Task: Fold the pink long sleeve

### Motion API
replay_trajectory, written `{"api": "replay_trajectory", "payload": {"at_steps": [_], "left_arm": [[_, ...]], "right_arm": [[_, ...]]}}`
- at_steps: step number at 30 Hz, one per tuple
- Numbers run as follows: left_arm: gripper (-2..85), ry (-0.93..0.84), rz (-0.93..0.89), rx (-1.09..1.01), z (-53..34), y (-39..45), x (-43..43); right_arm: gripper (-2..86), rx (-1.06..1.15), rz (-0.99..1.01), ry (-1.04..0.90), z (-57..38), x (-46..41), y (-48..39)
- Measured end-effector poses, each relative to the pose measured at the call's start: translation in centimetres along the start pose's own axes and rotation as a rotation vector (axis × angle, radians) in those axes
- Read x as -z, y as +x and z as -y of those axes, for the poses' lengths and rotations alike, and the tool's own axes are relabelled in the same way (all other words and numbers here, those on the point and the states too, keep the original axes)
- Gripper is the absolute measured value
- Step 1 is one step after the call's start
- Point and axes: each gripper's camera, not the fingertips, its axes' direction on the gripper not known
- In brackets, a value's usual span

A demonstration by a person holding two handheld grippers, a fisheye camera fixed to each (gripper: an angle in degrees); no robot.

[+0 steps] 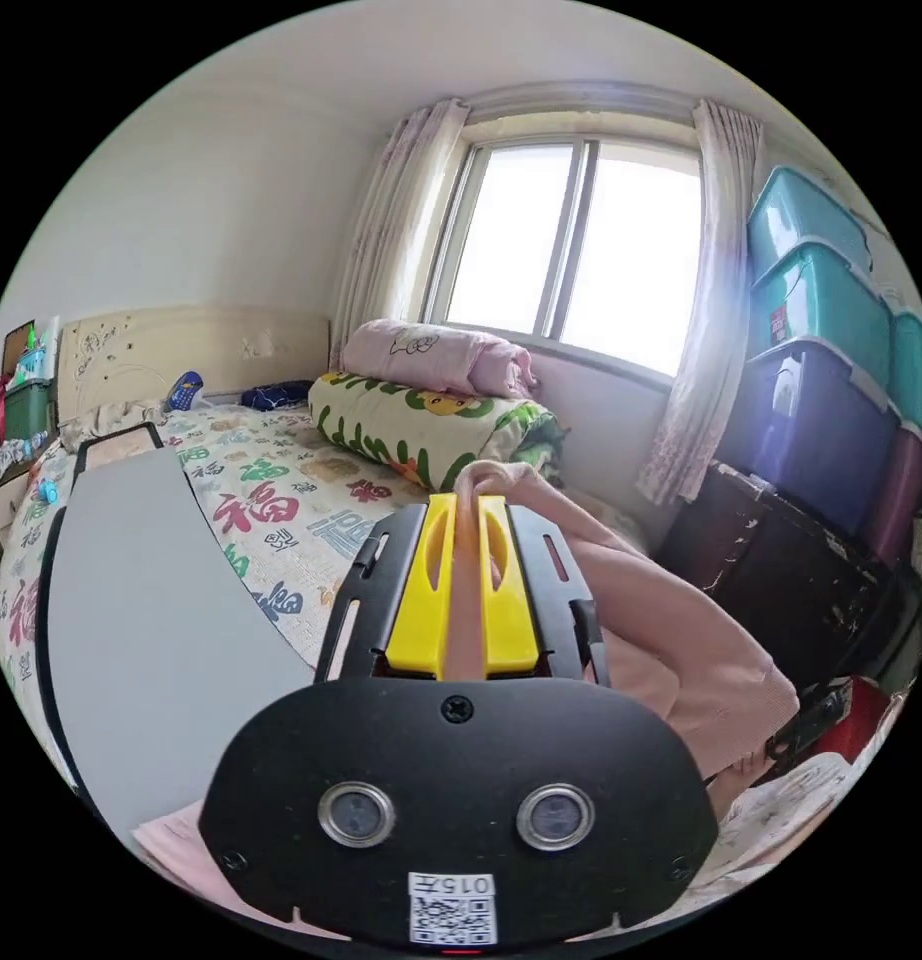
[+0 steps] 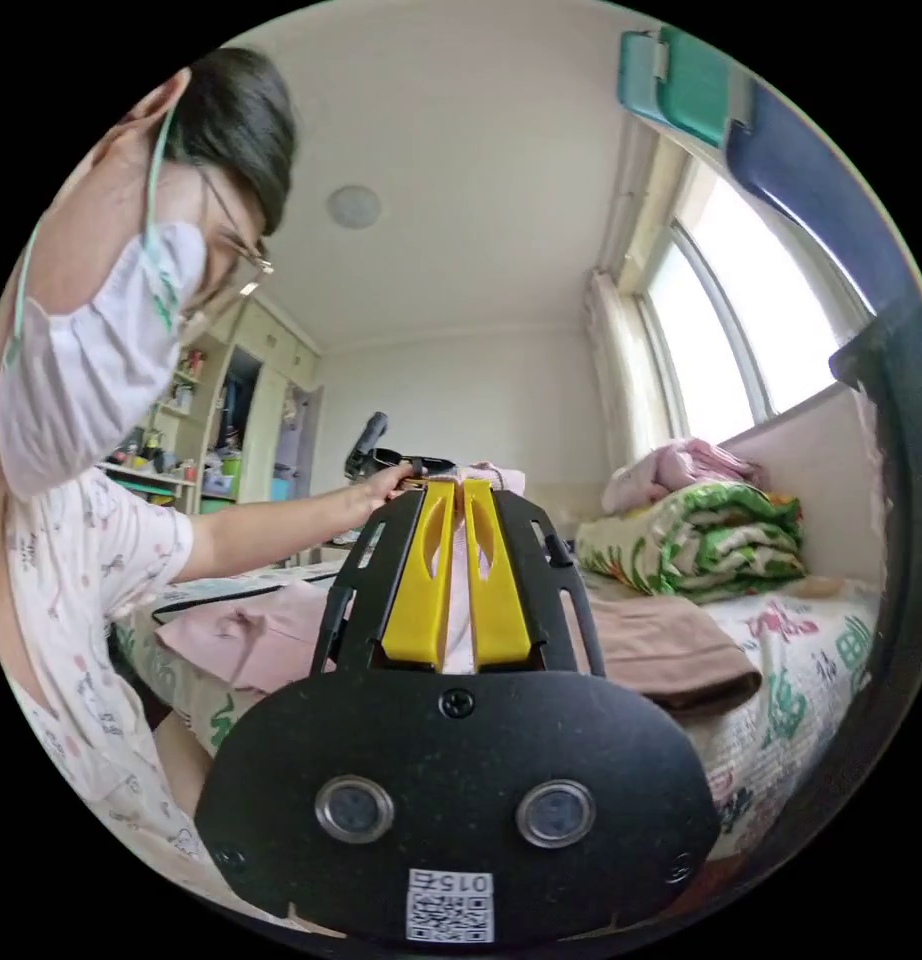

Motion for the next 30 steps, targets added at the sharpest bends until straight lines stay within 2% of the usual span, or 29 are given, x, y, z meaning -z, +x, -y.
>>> {"api": "replay_trajectory", "payload": {"at_steps": [3,6,8,10,12,15,18,20,23,25,28,30], "left_arm": [[1.5,0.021,0.013,0.054,-6.2,-6.9,5.6],[1.8,-0.001,0.033,0.066,-13.9,-13.6,9.8],[2.1,-0.076,0.034,0.088,-18.4,-17.6,10.5],[2.8,-0.231,0.047,0.116,-24.0,-22.5,8.7],[3.9,-0.343,0.105,0.067,-27.5,-24.2,6.7],[7.7,-0.334,0.113,0.084,-31.2,-25.8,5.8],[8.3,-0.155,0.169,0.154,-33.2,-27.3,7.4],[8.7,-0.062,0.136,0.201,-34.1,-28.1,7.5],[12.6,-0.165,-0.022,0.185,-34.6,-27.6,1.4],[14.9,-0.313,-0.088,0.167,-35.6,-26.3,-5.4],[12.7,-0.270,-0.176,0.176,-37.9,-24.5,-10.3],[9.3,-0.255,-0.126,0.207,-38.8,-23.6,-12.1]], "right_arm": [[-0.7,0.034,0.261,-0.017,-2.2,-2.3,-5.4],[-0.6,0.072,0.474,-0.117,-5.9,-5.6,-11.4],[-0.5,0.110,0.551,-0.210,-8.8,-7.5,-15.2],[-0.5,0.156,0.597,-0.346,-13.0,-9.8,-19.6],[-0.5,0.151,0.637,-0.432,-16.0,-10.9,-21.8],[-0.5,0.154,0.626,-0.503,-19.9,-11.6,-23.8],[-0.5,0.174,0.628,-0.525,-22.9,-11.5,-24.5],[-0.5,0.178,0.640,-0.533,-24.6,-11.5,-24.9],[-0.4,0.202,0.657,-0.530,-27.5,-11.3,-25.7],[-0.4,0.239,0.658,-0.531,-29.5,-11.1,-26.4],[-0.3,0.335,0.620,-0.524,-32.1,-10.3,-27.5],[0.0,0.371,0.566,-0.510,-33.7,-9.8,-27.9]]}}
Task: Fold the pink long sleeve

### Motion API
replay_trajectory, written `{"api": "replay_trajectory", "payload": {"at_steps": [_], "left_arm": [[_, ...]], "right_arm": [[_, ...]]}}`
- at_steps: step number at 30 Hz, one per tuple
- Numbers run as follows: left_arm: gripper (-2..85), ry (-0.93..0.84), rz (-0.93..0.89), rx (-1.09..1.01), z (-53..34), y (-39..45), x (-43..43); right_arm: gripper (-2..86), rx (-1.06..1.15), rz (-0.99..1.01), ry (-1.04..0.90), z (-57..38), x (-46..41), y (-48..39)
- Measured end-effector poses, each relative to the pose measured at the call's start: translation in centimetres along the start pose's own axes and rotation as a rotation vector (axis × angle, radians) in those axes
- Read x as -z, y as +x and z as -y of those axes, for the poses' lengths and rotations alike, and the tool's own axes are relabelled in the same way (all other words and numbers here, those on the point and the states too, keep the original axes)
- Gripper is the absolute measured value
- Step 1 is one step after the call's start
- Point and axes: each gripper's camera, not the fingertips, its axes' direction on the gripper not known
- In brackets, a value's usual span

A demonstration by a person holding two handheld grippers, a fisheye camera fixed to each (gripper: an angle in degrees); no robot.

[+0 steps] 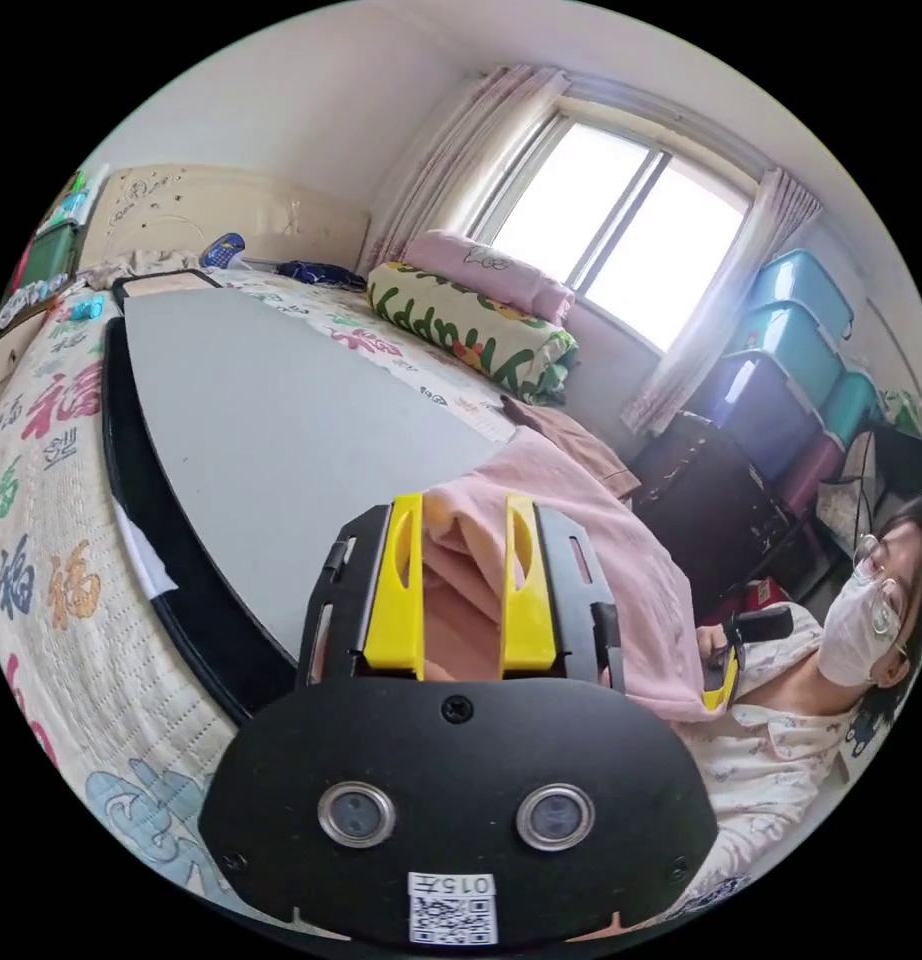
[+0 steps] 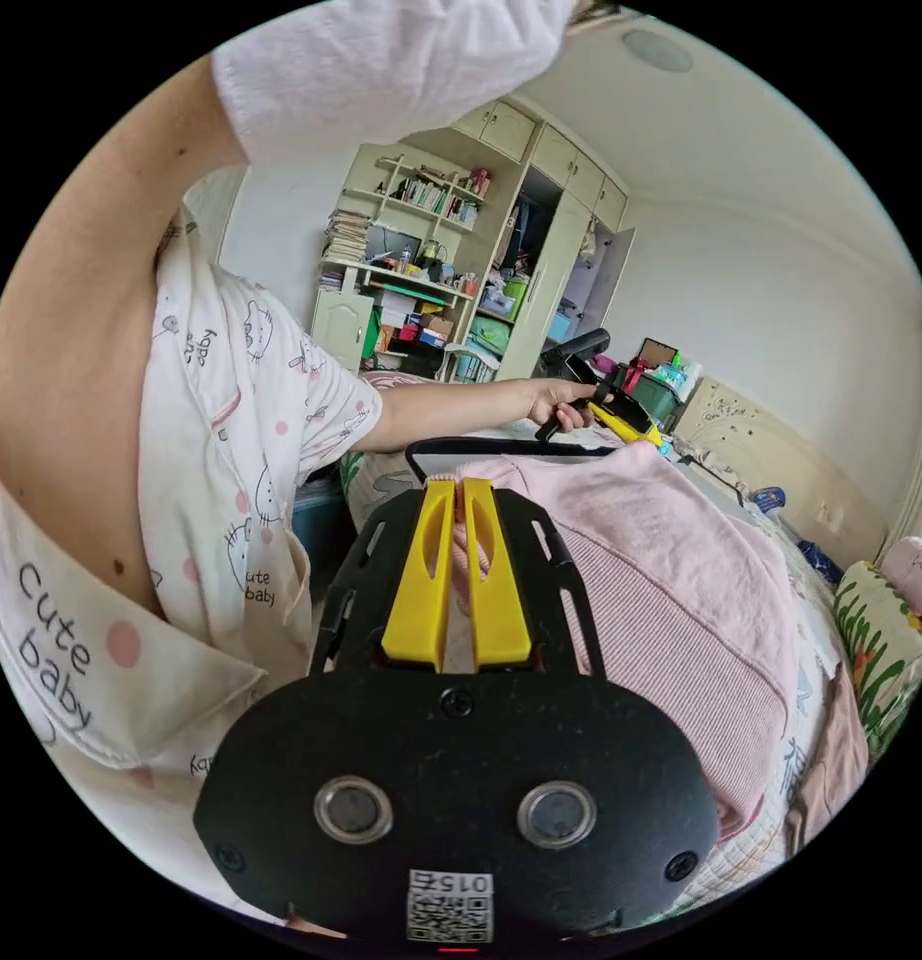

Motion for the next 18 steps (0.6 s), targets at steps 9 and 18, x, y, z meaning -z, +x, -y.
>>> {"api": "replay_trajectory", "payload": {"at_steps": [9,18], "left_arm": [[3.6,0.030,0.138,-0.069,-1.0,6.1,-7.4],[2.4,0.047,0.121,-0.072,0.4,11.6,-13.6]], "right_arm": [[6.9,-0.092,-0.157,-0.035,-6.9,-2.9,-1.7],[8.0,-0.063,-0.260,-0.142,-11.8,-5.0,-3.9]]}}
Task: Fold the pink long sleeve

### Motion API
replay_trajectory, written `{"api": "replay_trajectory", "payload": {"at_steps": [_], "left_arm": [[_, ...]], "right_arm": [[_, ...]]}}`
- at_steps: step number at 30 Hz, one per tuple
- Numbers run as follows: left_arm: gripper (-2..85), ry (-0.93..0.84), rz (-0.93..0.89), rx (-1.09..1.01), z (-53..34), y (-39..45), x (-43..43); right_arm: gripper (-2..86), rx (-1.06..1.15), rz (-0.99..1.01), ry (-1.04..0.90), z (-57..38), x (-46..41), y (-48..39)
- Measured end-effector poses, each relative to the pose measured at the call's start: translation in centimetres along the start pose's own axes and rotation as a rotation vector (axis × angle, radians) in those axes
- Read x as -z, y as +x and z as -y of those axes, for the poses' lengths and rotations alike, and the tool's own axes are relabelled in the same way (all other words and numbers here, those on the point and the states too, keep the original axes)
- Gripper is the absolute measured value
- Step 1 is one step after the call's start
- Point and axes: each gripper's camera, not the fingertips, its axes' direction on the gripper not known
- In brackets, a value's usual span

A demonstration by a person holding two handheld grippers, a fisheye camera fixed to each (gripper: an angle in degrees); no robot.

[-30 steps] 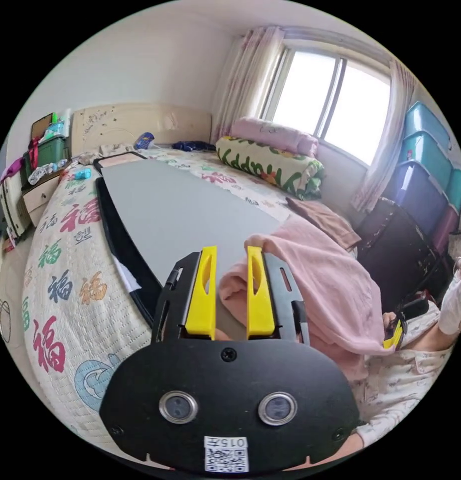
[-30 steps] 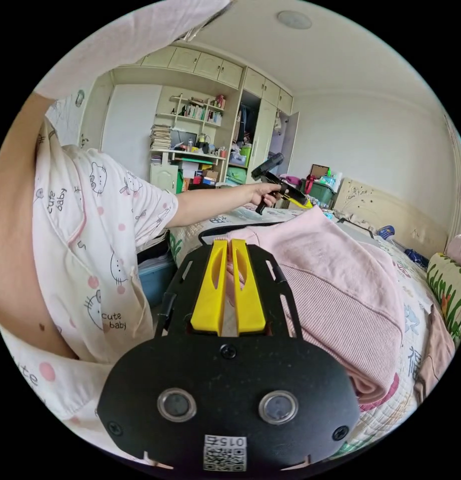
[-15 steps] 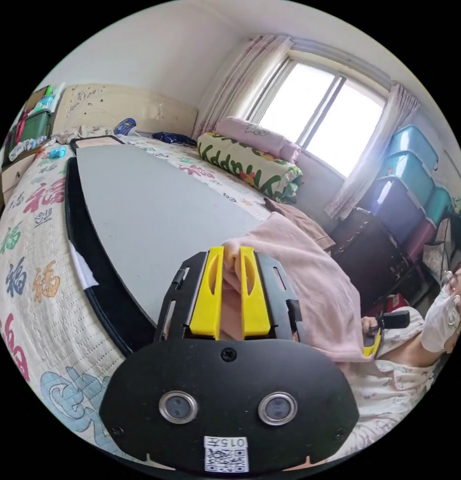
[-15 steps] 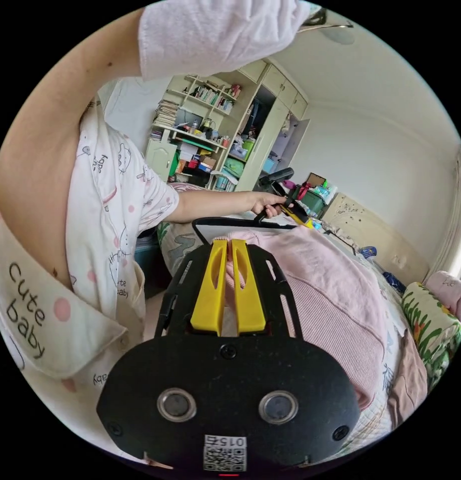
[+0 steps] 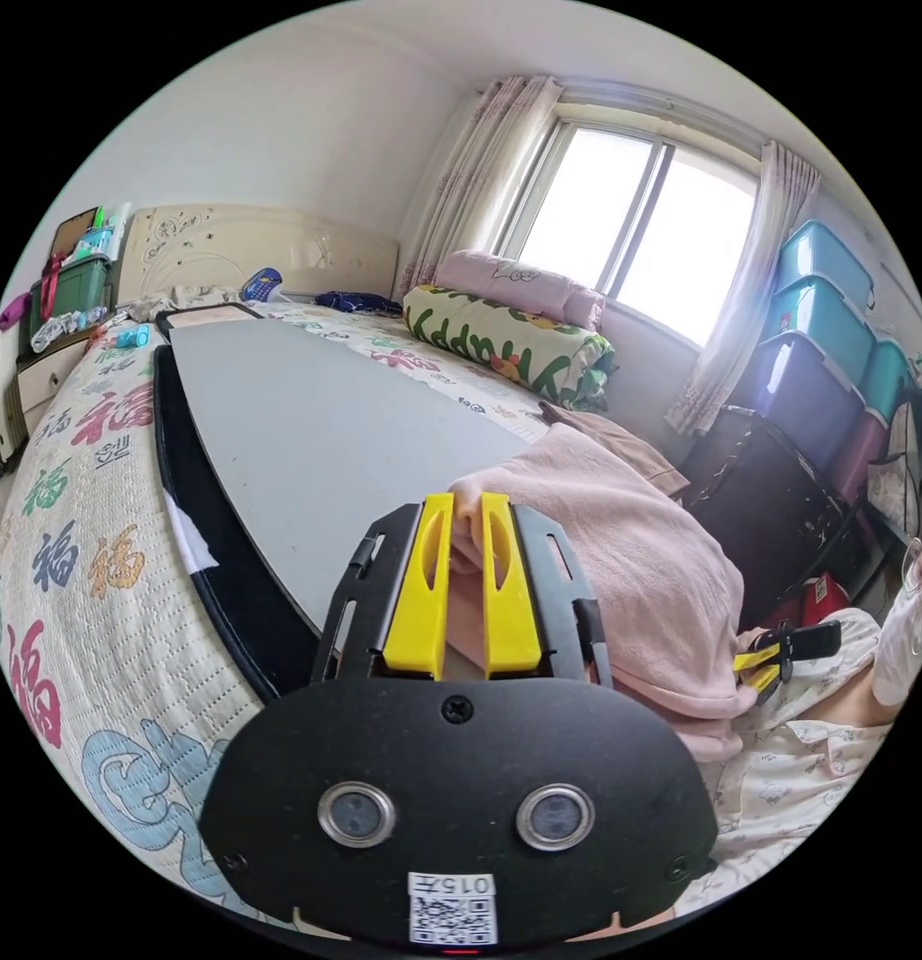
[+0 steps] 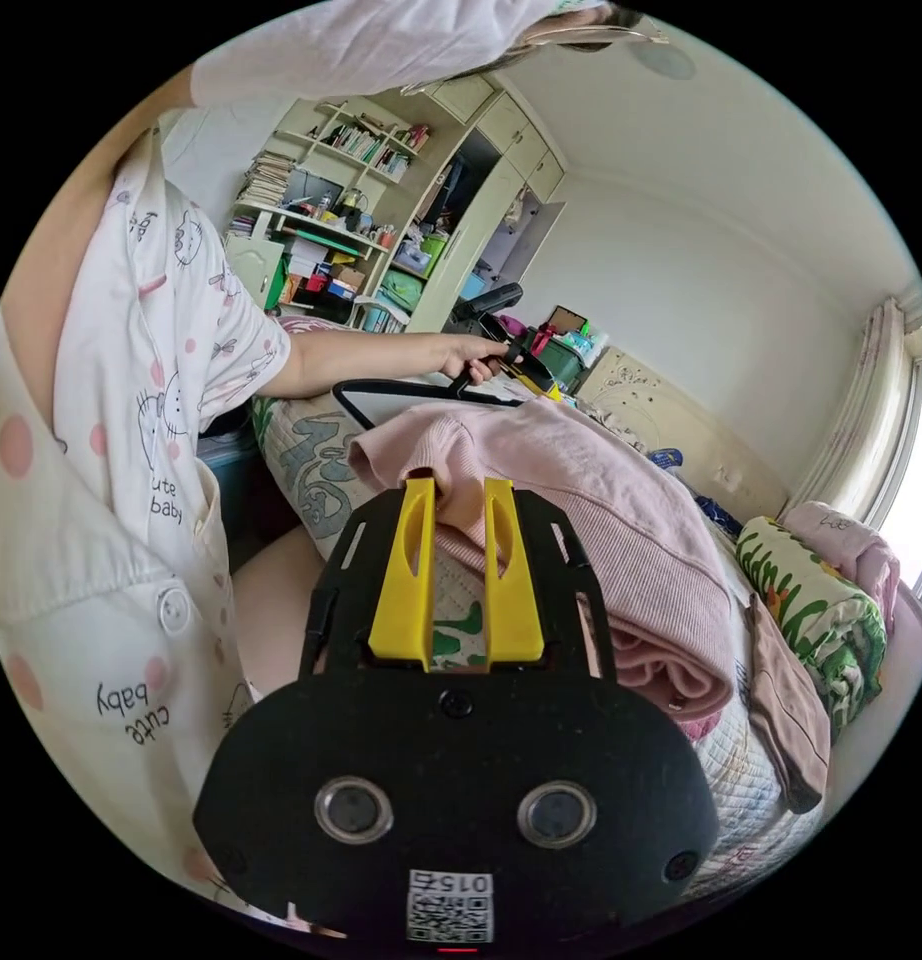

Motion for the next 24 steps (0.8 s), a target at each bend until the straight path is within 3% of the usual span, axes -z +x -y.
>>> {"api": "replay_trajectory", "payload": {"at_steps": [11,17,20,24], "left_arm": [[1.7,0.024,0.007,-0.011,3.5,9.2,-4.2],[1.4,0.153,0.039,-0.040,5.8,15.8,-3.2],[1.4,0.169,0.149,-0.070,7.2,19.6,-3.1],[1.3,0.040,0.270,-0.094,9.8,23.5,-5.8]], "right_arm": [[2.8,0.046,-0.062,-0.052,-2.1,-1.1,-0.4],[0.5,-0.131,0.210,0.178,-1.2,2.3,3.6],[0.0,-0.098,0.280,0.160,-0.3,1.2,3.2],[-0.1,-0.083,0.334,0.086,-0.1,-2.2,1.0]]}}
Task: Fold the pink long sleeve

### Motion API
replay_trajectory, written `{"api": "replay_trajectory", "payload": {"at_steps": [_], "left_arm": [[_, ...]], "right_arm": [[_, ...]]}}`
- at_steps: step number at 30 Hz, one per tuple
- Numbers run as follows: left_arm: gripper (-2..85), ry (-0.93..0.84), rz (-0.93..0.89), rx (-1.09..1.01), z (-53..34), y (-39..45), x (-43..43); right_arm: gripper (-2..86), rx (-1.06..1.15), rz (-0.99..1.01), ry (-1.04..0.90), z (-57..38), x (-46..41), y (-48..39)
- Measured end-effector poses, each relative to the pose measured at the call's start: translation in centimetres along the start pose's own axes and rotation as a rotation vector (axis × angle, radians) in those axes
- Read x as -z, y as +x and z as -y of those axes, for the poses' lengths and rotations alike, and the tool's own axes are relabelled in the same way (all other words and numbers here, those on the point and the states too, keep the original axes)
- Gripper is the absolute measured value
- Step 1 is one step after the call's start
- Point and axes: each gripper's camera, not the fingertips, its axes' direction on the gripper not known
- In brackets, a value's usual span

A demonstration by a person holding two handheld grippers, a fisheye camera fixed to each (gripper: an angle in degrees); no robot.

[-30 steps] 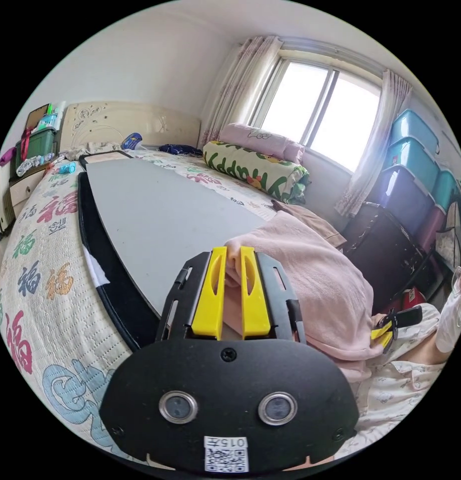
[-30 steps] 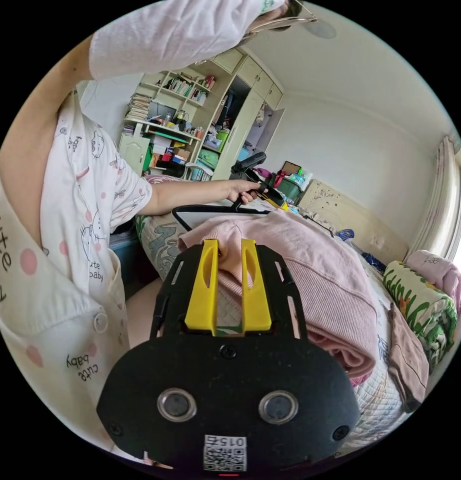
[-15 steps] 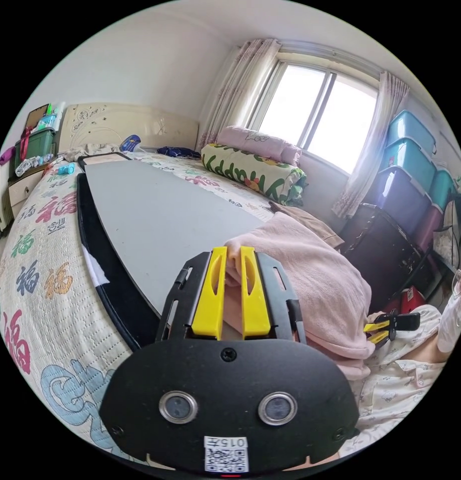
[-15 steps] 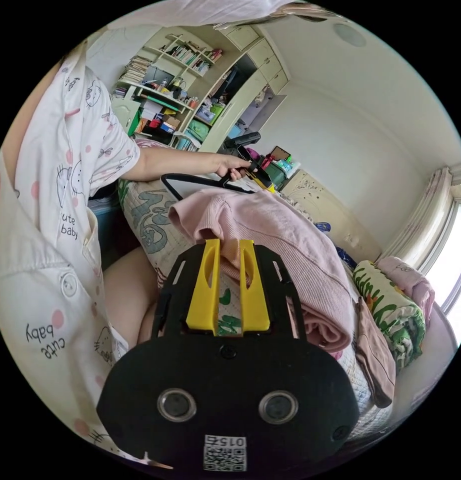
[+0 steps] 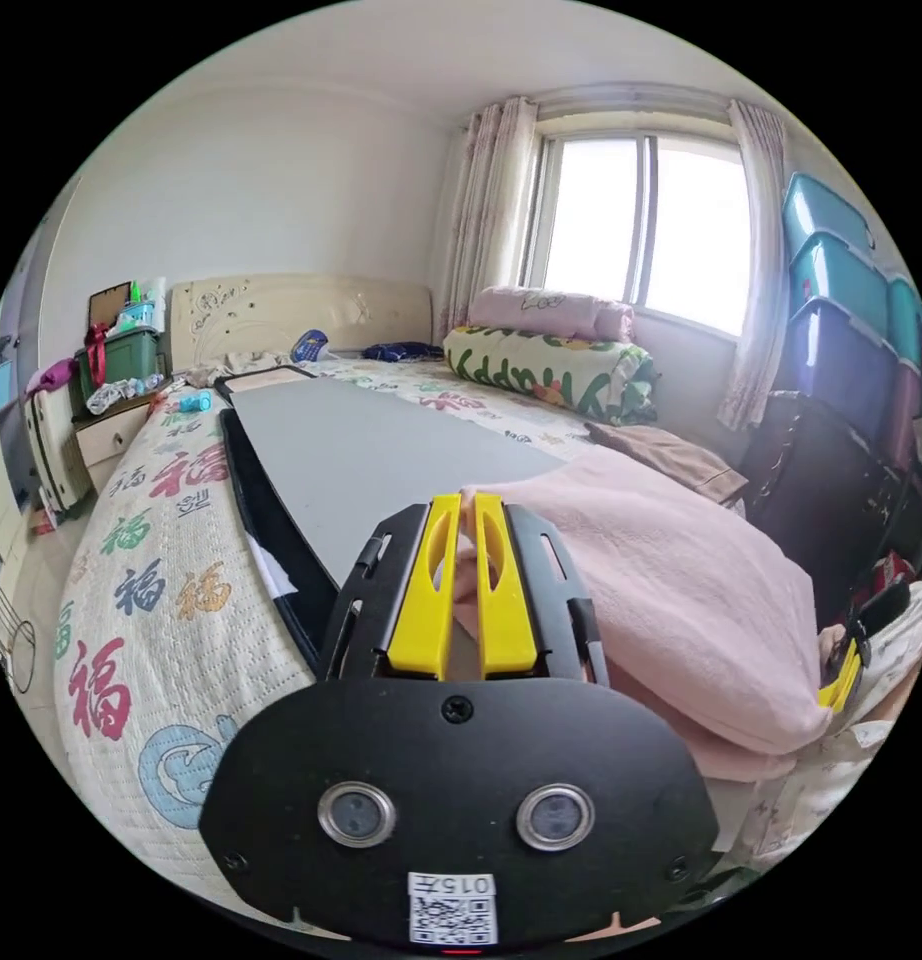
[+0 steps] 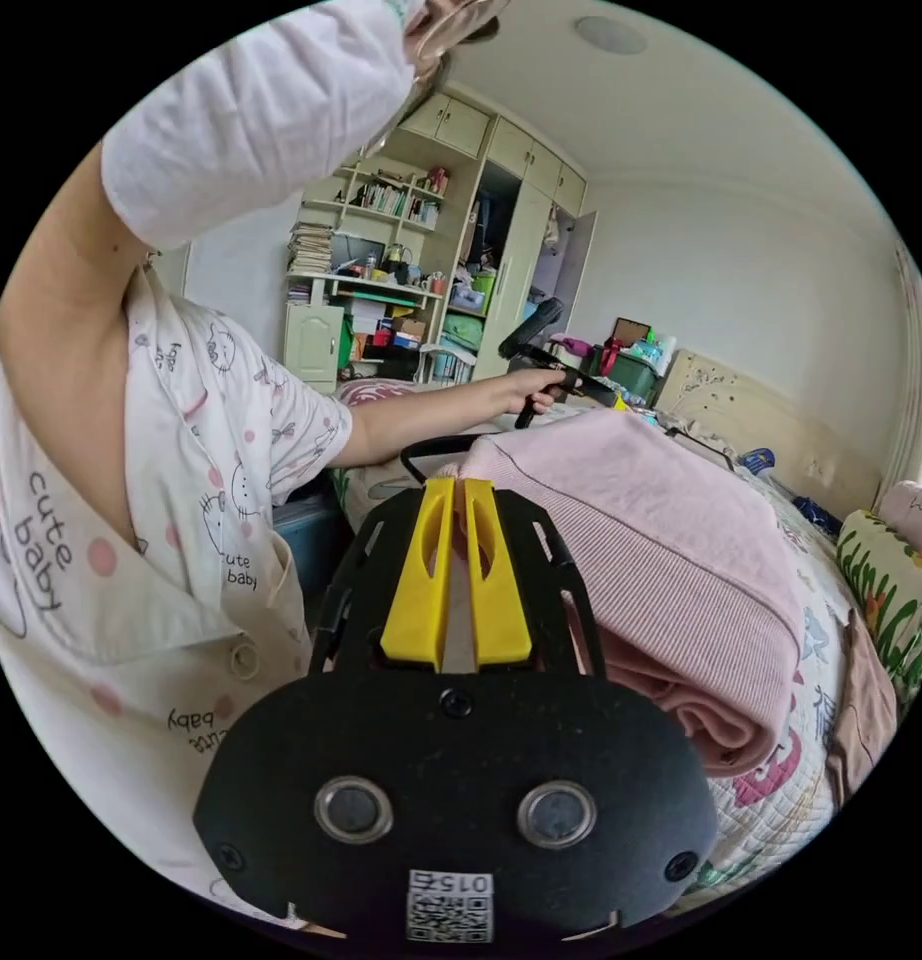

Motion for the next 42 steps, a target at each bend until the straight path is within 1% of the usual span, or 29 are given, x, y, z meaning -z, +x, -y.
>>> {"api": "replay_trajectory", "payload": {"at_steps": [3,8,9,10,11,12,14,16,19,21,24,26,28,30,32,33,35,37,38,39,40,41,42], "left_arm": [[1.2,-0.092,0.058,-0.034,1.9,2.8,-1.5],[1.0,-0.181,0.140,-0.099,4.8,7.6,-3.0],[0.9,-0.166,0.190,-0.122,5.4,9.3,-2.9],[0.8,-0.114,0.233,-0.144,6.0,11.0,-2.1],[0.8,-0.093,0.244,-0.147,6.3,11.7,-1.7],[0.7,-0.066,0.244,-0.140,6.9,12.5,-1.1],[0.6,-0.097,0.226,-0.132,7.5,12.7,-1.8],[0.6,-0.172,0.223,-0.145,8.1,13.0,-4.1],[0.7,-0.232,0.260,-0.208,8.5,14.5,-6.1],[0.7,-0.281,0.253,-0.203,8.6,14.6,-7.6],[0.8,-0.282,0.256,-0.198,8.7,14.6,-8.4],[1.0,-0.277,0.260,-0.199,8.5,14.5,-8.9],[1.3,-0.253,0.253,-0.200,7.8,13.9,-9.2],[1.7,-0.236,0.224,-0.177,7.3,12.7,-9.1],[2.2,-0.215,0.178,-0.132,6.7,10.9,-8.9],[2.6,-0.198,0.134,-0.098,6.2,9.5,-8.8],[3.3,-0.166,0.064,-0.041,5.3,7.2,-8.3],[5.1,-0.126,-0.060,0.024,3.6,3.7,-7.9],[6.3,-0.122,-0.093,0.042,3.1,2.8,-7.9],[8.8,-0.117,-0.143,0.090,2.0,0.9,-8.2],[12.2,-0.128,-0.174,0.149,1.0,-1.1,-8.8],[13.9,-0.137,-0.190,0.169,0.5,-1.9,-9.2],[15.3,-0.154,-0.228,0.191,-0.5,-3.4,-10.2]], "right_arm": [[0.0,0.004,0.019,-0.014,0.7,-0.8,-0.3],[0.0,0.020,0.019,-0.016,2.8,-1.1,-1.0],[0.0,-0.010,0.029,0.062,3.6,0.1,-0.7],[0.0,-0.009,0.023,0.128,4.6,1.3,-0.5],[-0.1,-0.002,0.019,0.139,5.2,1.6,-0.5],[-0.1,0.013,0.025,0.126,6.1,1.3,-0.5],[-0.1,0.034,0.051,0.035,6.6,-1.0,-1.0],[0.1,0.044,0.050,-0.087,6.3,-4.6,-1.7],[0.4,0.011,0.045,-0.073,7.2,-5.3,-2.0],[0.8,0.014,0.044,-0.095,8.5,-5.7,-2.1],[2.4,0.058,0.004,-0.109,10.5,-5.7,-3.0],[4.4,0.090,-0.079,-0.090,11.7,-5.0,-3.8],[7.4,0.228,-0.181,0.050,13.2,-1.7,-5.7],[7.1,0.248,-0.243,0.142,14.6,0.8,-5.7],[6.1,0.183,-0.203,0.166,17.1,3.3,-3.1],[6.5,0.112,-0.161,0.170,18.8,5.0,-0.3],[7.4,-0.013,-0.180,0.202,21.2,7.6,4.6],[7.8,-0.175,-0.254,0.225,23.9,10.1,12.0],[7.8,-0.220,-0.265,0.214,24.6,10.4,14.2],[7.8,-0.309,-0.255,0.177,26.0,10.6,18.6],[9.9,-0.406,-0.207,0.141,27.0,10.2,23.2],[11.0,-0.464,-0.179,0.124,27.4,9.9,25.6],[15.0,-0.582,-0.107,0.079,27.9,8.8,30.3]]}}
